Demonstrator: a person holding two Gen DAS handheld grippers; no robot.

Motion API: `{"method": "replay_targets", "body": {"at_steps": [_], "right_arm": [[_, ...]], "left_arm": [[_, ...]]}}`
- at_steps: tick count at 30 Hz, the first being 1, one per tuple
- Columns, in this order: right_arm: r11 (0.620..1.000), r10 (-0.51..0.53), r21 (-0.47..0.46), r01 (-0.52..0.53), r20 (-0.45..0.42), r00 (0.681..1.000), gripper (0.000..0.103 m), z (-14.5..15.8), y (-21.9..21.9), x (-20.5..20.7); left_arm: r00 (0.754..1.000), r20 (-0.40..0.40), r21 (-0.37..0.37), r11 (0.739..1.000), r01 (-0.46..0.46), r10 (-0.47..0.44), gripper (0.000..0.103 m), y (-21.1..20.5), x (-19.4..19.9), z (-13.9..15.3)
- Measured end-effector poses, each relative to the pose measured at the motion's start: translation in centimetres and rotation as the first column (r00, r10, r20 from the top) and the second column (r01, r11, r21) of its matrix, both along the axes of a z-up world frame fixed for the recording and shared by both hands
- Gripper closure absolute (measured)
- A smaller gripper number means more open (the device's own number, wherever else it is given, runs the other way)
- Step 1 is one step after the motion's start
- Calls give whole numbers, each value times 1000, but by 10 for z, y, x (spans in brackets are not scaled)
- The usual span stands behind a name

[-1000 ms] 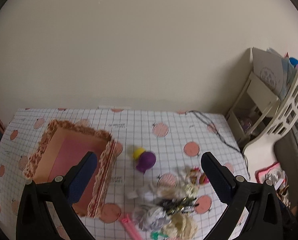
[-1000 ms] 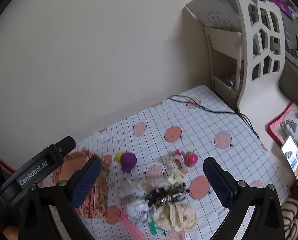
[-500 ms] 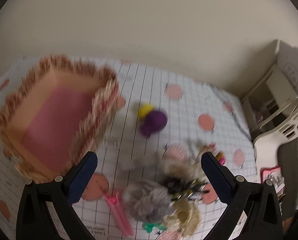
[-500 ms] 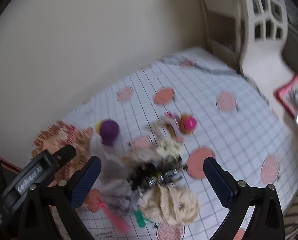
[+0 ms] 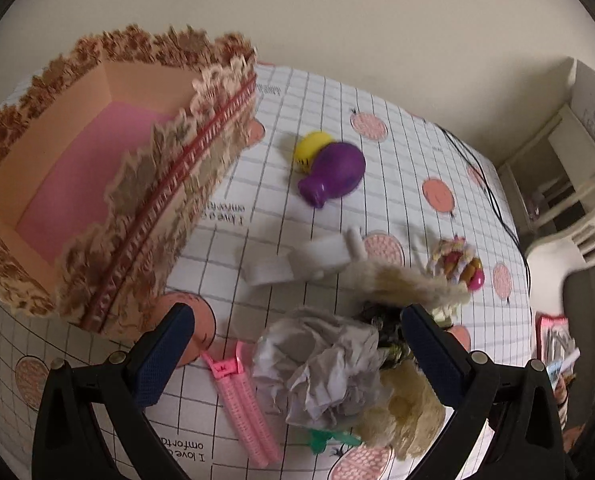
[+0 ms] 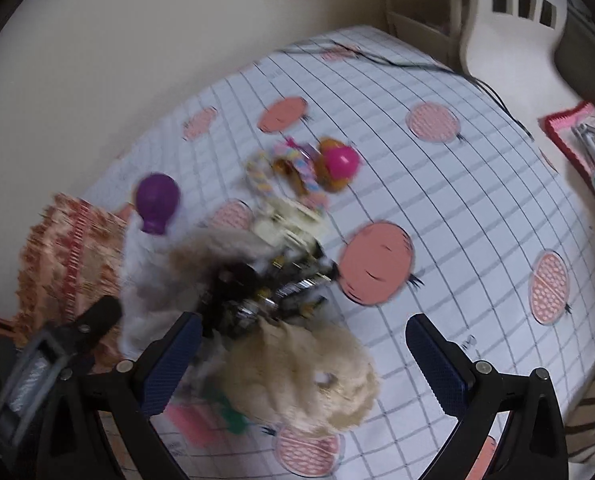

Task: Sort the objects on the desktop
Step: 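Grasp the crumpled grey paper with the left tool while the right tool grasps the cream lace fabric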

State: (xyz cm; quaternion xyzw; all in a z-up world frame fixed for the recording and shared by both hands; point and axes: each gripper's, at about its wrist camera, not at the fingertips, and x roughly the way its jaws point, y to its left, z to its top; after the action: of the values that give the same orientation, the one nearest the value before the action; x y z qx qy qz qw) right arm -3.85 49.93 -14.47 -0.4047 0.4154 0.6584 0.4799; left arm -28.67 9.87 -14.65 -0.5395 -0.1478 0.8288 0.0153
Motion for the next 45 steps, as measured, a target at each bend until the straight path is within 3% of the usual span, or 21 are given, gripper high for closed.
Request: {"method": "replay_targets", "body": {"at_steps": [4, 14, 19, 21, 25, 30, 34, 36, 37, 45], "right_arm": [[997, -34, -62, 34, 5, 999, 0, -17, 1, 7], [991, -4, -133, 0, -33, 999, 17, -31, -11, -3], [988, 9, -153, -16, -42, 999, 24, -37, -14, -5], [987, 9, -160, -14, -36, 999, 35, -39, -14, -6], [985, 14, -171, -20, -39, 999, 40, -41, -14, -5], [982, 14, -187, -22, -42, 999, 58, -44, -14, -4], [981, 23, -193, -31, -44, 999, 65, -46, -11, -5], [980, 31, -195, -40, -47, 998, 69, -46, -11, -6], [980, 35, -195, -43, -45, 998, 69, -46, -11, -5], [983, 57, -171, -71, -85, 995, 89, -38, -9, -7]], "left_arm": [[999, 32, -9, 1000, -3, 3, 0, 2, 1, -7], [997, 78, -26, 999, 26, -24, 0, 10, 5, -17], [993, 108, -9, 999, 45, -43, 11, 13, 5, -24], [992, 115, -2, 999, 55, -54, 18, 15, 5, -26], [990, 115, 5, 997, 77, -77, 29, 20, 5, -27], [990, 112, -10, 996, 87, -86, 31, 23, 5, -27], [991, 108, -10, 996, 85, -84, 35, 24, 6, -26], [991, 100, 23, 996, 91, -93, 53, 23, 7, -26], [990, 100, 50, 994, 94, -98, 56, 23, 7, -26], [993, 95, 57, 997, 59, -65, 59, 23, 9, -25]]}}
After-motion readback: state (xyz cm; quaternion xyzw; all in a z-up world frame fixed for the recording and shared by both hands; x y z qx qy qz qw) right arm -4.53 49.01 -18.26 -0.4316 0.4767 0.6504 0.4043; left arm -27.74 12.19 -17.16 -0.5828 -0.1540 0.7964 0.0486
